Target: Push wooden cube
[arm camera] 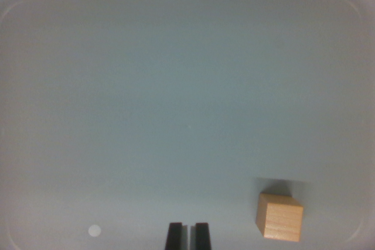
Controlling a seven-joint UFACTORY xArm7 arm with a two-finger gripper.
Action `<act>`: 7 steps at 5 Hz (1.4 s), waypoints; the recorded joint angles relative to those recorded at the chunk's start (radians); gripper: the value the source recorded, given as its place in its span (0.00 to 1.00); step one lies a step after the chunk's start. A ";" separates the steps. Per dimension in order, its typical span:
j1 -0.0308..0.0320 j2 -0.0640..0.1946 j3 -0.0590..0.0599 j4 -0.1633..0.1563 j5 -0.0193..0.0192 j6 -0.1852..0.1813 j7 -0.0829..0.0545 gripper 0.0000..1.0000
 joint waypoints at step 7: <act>-0.0095 -0.007 -0.007 -0.051 -0.0102 -0.050 -0.002 0.00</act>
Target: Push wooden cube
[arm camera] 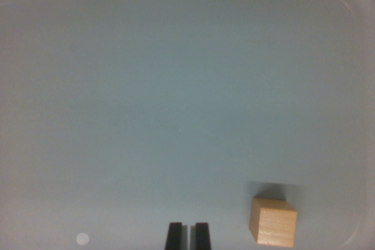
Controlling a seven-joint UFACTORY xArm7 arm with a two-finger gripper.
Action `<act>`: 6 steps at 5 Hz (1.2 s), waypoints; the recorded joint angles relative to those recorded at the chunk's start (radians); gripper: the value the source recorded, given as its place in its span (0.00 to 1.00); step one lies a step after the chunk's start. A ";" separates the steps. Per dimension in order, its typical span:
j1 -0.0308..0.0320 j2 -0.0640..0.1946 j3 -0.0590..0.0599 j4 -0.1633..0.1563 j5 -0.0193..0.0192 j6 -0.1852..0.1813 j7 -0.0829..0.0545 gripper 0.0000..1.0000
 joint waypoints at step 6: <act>-0.0145 -0.011 -0.011 -0.078 -0.0155 -0.077 -0.003 0.00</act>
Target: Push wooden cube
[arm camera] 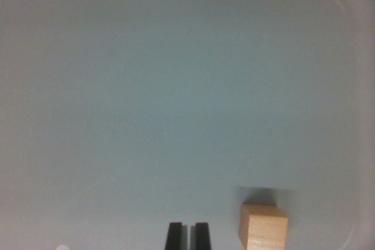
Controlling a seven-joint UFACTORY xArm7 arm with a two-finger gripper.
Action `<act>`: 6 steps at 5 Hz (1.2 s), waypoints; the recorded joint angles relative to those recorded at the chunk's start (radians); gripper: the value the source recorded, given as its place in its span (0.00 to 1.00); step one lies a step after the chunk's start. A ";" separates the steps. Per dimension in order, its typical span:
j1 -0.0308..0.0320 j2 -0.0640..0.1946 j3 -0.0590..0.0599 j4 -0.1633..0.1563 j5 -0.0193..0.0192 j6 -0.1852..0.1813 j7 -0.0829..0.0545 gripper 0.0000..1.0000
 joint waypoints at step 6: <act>-0.0190 -0.014 -0.015 -0.103 -0.0203 -0.100 -0.004 0.00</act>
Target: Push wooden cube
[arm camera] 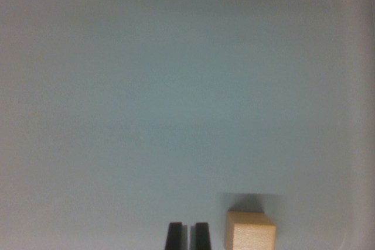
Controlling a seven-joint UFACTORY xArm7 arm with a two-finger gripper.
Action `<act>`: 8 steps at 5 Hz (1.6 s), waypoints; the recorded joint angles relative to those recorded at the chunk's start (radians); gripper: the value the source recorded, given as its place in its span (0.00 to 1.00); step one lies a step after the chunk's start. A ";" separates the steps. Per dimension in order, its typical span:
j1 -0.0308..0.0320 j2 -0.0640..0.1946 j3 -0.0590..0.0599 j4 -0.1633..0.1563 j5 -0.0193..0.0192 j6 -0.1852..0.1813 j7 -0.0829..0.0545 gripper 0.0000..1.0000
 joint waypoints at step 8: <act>-0.0312 -0.023 -0.024 -0.169 -0.0333 -0.165 -0.006 0.00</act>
